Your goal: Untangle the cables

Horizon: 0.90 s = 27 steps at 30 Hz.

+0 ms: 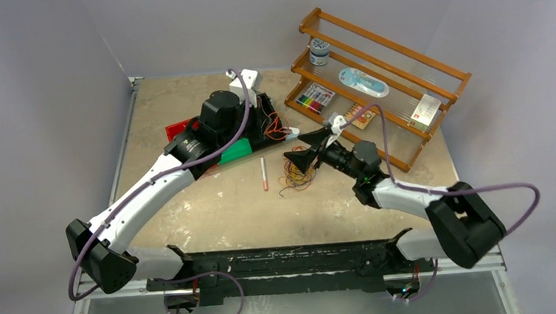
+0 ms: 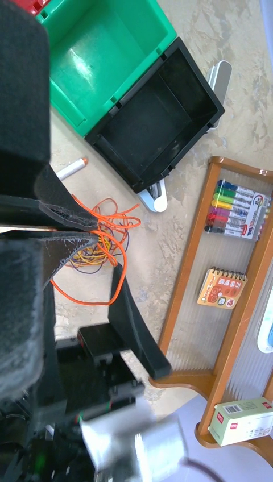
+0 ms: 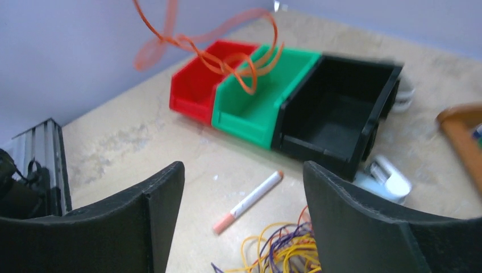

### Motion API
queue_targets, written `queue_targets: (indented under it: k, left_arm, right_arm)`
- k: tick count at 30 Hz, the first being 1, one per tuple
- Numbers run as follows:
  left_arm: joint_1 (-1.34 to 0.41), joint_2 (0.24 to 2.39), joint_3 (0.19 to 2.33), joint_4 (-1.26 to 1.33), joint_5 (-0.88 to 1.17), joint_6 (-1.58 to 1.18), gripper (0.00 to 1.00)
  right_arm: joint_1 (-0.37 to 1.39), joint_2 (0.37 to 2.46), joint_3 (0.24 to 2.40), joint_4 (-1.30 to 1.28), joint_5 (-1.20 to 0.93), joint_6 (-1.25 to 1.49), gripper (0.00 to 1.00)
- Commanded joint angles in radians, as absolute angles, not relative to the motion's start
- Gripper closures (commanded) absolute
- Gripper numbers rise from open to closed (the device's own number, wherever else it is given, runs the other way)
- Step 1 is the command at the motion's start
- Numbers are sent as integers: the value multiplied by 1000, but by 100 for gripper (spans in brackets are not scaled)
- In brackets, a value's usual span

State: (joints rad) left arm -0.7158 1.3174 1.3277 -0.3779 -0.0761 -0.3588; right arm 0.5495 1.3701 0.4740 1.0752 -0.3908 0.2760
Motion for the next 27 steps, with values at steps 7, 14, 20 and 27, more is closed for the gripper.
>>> queue_targets:
  k: [7,14,20,27]
  left_arm:
    - [-719,1237,1349,-302,42,-388,100]
    - [-720,1186,1314,-263,171,-345,100]
    - [-721,1187,1304,-273,241,-317,100]
    - [-721,1194,1300,-265,267,-313,100]
  right_arm:
    - [549,1130,411,1253,-318,91,20]
    - [549,1042,342,1384,-392,-93,26]
    - [550,987,408,1228,-487,-138,28]
    - [549,1028,463,1183,-569,-107,44]
